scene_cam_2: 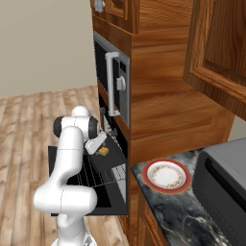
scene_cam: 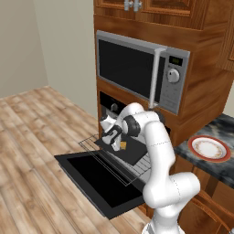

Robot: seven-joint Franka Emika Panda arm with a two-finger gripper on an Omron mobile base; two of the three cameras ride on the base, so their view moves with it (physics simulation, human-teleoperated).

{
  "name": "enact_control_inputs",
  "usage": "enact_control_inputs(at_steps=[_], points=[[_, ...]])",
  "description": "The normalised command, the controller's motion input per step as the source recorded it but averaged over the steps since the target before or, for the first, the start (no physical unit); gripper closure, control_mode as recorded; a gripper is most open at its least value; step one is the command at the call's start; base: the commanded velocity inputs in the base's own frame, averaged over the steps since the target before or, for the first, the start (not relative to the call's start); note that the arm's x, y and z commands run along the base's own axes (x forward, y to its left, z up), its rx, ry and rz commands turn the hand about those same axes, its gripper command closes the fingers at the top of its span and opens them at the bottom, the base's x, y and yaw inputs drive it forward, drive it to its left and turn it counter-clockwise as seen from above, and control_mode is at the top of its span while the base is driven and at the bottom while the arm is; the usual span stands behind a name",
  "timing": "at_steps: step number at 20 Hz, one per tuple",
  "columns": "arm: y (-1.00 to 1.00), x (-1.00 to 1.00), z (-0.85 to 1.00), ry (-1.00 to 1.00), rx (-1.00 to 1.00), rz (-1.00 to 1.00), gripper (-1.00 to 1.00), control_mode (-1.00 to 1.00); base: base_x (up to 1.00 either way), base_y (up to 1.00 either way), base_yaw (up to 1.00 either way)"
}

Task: Take the baked cake out of the oven and place it on the plate for cooling. Then close the oven door.

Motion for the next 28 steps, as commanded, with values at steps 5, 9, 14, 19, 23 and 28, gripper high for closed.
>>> enact_control_inputs(at_steps=[5, 9, 14, 19, 23, 28], points=[[-0.01, 0.14, -0.15, 0.00, 0.00, -0.02, -1.00, -1.00, 0.00, 0.00, 0.00], [-0.07, 0.07, -0.13, 0.01, 0.00, -0.02, -1.00, -1.00, 0.00, 0.00, 0.00], [-0.09, 0.04, -0.14, 0.03, 0.00, -0.01, -1.00, -1.00, 0.00, 0.00, 0.00], [-0.01, 0.00, -0.13, 0.05, 0.00, 0.00, 1.00, -1.00, 0.00, 0.00, 0.00], [0.00, -0.10, -0.03, 0.04, 0.00, 0.00, 1.00, -1.00, 0.00, 0.00, 0.00], [0.01, -0.52, 0.17, 0.00, 0.00, 0.00, 1.00, -1.00, 0.00, 0.00, 0.00]])
